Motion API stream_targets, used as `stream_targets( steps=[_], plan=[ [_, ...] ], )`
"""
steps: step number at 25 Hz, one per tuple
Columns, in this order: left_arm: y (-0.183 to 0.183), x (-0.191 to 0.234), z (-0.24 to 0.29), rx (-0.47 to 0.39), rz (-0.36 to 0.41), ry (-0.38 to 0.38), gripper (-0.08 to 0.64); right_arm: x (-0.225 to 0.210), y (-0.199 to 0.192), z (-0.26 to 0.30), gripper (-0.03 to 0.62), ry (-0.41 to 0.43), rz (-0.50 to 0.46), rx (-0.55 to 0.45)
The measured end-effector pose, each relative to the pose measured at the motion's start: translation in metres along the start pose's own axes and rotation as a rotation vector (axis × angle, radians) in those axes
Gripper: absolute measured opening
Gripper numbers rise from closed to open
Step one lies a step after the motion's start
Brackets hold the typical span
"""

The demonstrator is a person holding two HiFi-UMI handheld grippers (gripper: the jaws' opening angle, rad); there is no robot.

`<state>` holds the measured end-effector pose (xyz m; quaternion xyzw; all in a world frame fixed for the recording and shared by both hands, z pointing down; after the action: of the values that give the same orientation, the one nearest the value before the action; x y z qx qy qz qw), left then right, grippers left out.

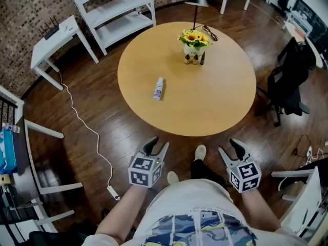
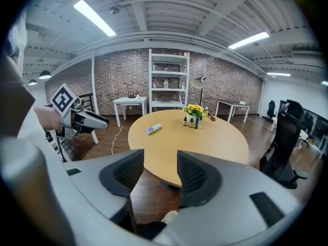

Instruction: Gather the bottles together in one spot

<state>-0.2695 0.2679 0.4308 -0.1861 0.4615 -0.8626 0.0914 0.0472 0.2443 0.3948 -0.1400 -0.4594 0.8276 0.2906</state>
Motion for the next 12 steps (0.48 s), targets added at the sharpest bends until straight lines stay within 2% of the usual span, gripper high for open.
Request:
stream_targets(
  steps=[7,12],
  plan=[
    [0.015,0.038,0.047,0.068,0.024,0.056,0.178,-0.021,0.004,0.010,0.227,-0.003,0.004,0.007],
    [0.040,0.081,0.102,0.133,0.048,0.132,0.178,-0.048,0.010,0.027,0.267,0.015,0.026,0.007]
  ],
)
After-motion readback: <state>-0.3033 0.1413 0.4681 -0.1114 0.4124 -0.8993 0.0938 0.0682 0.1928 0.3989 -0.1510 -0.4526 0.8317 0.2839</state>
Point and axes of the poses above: the fingertips, and each gripper's own axes: z forward along the fingers, x to its left, y out of its top, the point moved 9 cm from there along -z, backward along the fingers, and after that the axes turned 1 degree about -y, right-handed, at the moved point
